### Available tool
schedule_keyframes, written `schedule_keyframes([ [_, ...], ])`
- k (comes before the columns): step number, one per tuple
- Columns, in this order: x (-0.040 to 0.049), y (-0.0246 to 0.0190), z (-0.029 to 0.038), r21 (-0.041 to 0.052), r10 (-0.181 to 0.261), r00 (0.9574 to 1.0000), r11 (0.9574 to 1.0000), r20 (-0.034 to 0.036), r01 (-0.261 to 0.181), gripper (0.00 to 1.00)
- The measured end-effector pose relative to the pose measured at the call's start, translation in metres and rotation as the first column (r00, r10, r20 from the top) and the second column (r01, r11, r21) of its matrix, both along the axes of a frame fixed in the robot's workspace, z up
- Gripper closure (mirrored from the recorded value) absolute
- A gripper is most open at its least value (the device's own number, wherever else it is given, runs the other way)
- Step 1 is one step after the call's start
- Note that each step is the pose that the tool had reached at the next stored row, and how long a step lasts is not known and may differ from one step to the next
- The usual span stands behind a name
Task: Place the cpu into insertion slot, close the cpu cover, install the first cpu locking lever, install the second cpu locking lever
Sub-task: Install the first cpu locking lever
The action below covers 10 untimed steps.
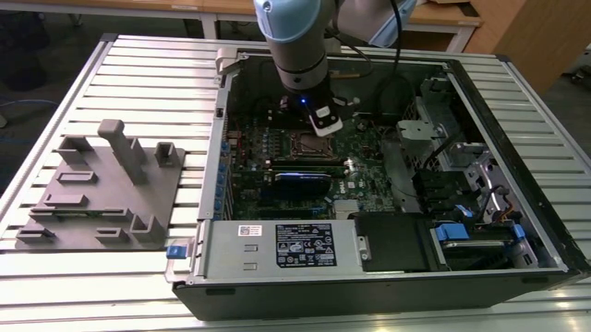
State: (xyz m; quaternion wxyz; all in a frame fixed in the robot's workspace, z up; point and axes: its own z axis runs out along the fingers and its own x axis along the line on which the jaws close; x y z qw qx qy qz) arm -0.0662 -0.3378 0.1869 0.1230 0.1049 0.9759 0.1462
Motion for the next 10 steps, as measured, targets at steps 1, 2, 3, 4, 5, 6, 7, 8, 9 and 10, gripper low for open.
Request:
schedule_keyframes([
  [1,0.0000,-0.0003,0.0000,0.0000,0.000,1.0000,1.0000,0.0001,0.000,0.90],
  [2,0.0001,-0.0007,0.0000,0.0001,0.000,1.0000,1.0000,0.0001,0.000,0.90],
  [3,0.0001,-0.0012,0.0000,0.0001,0.000,1.0000,1.0000,0.0001,0.000,0.90],
  [4,0.0000,-0.0018,0.0000,0.0001,0.000,1.0000,1.0000,0.0000,0.000,0.90],
  [5,0.0000,-0.0023,0.0000,-0.0001,0.000,1.0000,1.0000,0.0000,0.000,0.90],
  [6,0.0000,-0.0026,0.0000,-0.0001,0.000,1.0000,1.0000,0.0000,0.000,0.90],
  [7,0.0000,-0.0028,-0.0001,0.0000,0.000,1.0000,1.0000,0.0001,0.000,0.90],
  [8,0.0000,-0.0029,-0.0003,0.0001,0.000,1.0000,1.0000,0.0001,0.000,0.90],
  [9,0.0001,-0.0031,-0.0005,-0.0001,0.000,1.0000,1.0000,0.0002,0.000,0.90],
  [10,0.0001,-0.0032,-0.0007,0.0000,0.000,1.0000,1.0000,0.0001,0.000,0.90],
])
